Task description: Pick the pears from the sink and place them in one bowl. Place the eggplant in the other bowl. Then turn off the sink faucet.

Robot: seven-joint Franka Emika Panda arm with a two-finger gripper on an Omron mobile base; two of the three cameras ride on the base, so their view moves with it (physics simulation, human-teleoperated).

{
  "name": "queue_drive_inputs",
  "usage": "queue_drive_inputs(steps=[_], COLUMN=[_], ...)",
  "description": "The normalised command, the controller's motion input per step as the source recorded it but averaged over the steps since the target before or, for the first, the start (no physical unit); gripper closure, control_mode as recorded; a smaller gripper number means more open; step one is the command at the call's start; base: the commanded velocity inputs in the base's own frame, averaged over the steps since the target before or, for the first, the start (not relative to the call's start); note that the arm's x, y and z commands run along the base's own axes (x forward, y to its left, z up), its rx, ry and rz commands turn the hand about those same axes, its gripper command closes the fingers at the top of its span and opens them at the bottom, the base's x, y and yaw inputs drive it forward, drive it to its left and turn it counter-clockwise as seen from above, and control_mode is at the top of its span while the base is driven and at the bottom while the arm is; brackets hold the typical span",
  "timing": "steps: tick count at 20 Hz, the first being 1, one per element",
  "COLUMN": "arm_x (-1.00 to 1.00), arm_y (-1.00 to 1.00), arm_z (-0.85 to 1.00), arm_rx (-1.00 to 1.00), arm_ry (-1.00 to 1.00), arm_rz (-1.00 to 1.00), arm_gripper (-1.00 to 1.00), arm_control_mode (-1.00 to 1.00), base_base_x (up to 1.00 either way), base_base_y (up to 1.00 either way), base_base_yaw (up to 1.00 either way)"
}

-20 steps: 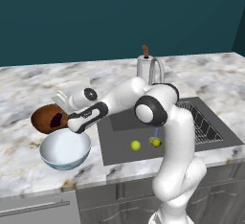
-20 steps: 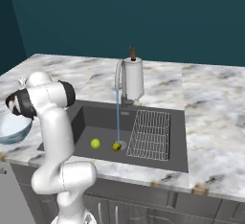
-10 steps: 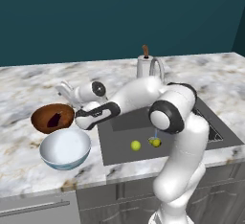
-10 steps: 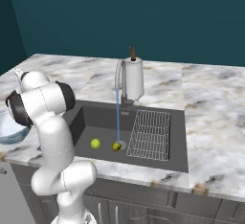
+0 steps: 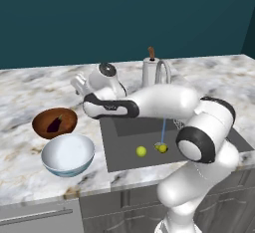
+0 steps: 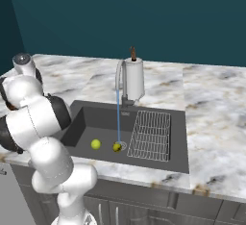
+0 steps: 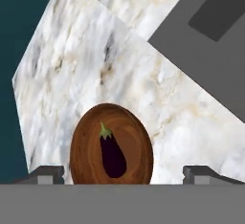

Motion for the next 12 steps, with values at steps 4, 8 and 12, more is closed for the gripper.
queue_drive_inputs(steps=[4, 8, 12], arm_x=[-0.29, -0.18, -0.07], arm_y=[-0.84, -0.84, -0.95], arm_z=[0.10, -0.14, -0.41], arm_rx=[-0.18, -0.16, -0.05], arm_ry=[0.12, -0.03, -0.09], arm_rz=[-0.07, -0.02, 0.00], arm_gripper=[-1.00, -1.00, -1.00], arm_control_mode=[-1.00, -1.00, -1.00], base_base_x=[0.00, 0.00, 0.00], base_base_y=[0.00, 0.00, 0.00], base_base_yaw=[0.00, 0.00, 0.00])
